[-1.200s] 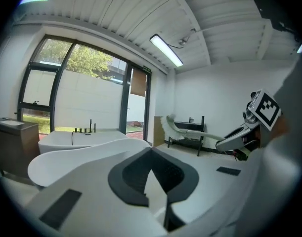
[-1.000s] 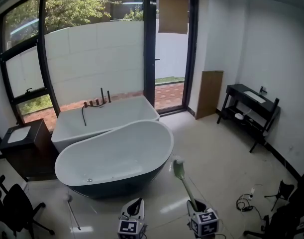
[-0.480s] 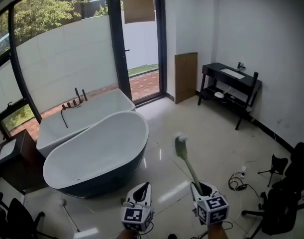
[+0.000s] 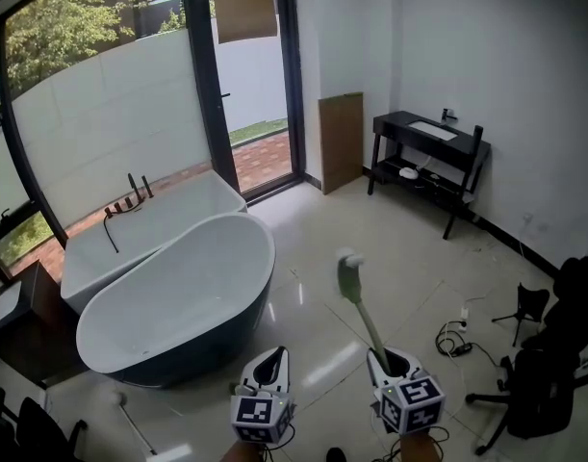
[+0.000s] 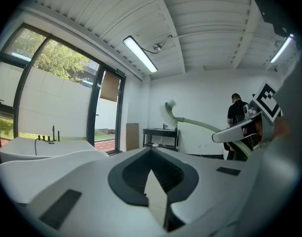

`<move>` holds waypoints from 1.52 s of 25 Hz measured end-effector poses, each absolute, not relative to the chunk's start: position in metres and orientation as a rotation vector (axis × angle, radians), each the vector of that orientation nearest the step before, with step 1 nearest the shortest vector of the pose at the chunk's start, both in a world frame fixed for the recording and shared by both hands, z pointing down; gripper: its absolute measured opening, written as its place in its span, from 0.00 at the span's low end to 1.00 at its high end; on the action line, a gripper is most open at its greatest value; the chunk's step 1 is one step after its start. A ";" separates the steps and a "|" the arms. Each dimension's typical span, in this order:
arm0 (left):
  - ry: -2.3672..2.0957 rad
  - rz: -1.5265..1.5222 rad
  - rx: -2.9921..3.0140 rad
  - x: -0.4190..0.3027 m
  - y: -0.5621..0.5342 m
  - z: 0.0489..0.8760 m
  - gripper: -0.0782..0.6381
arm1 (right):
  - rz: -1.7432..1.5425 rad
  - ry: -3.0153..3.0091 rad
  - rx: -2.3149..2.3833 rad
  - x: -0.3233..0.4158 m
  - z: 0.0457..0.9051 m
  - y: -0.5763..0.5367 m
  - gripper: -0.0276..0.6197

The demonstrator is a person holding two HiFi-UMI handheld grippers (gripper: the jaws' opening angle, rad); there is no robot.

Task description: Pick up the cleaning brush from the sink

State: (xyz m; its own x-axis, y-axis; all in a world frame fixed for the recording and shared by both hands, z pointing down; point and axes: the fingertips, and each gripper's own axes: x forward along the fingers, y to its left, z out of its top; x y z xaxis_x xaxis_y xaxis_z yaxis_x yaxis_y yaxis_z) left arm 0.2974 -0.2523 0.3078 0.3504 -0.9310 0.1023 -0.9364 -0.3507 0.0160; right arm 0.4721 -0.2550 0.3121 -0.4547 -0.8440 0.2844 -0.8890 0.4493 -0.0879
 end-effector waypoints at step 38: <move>-1.837 0.142 2.471 0.281 -0.253 0.309 0.12 | 0.136 -2.598 1.530 0.465 0.267 -0.263 0.11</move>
State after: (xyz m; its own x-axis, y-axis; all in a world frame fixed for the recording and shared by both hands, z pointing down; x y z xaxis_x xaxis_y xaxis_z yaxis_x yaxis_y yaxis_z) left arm 0.2814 -0.2529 0.3087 0.2860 -0.9520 0.1089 -0.9575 -0.2884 -0.0074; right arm 0.4649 -0.2630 0.2668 -0.4804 -0.8639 0.1515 -0.8750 0.4839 -0.0148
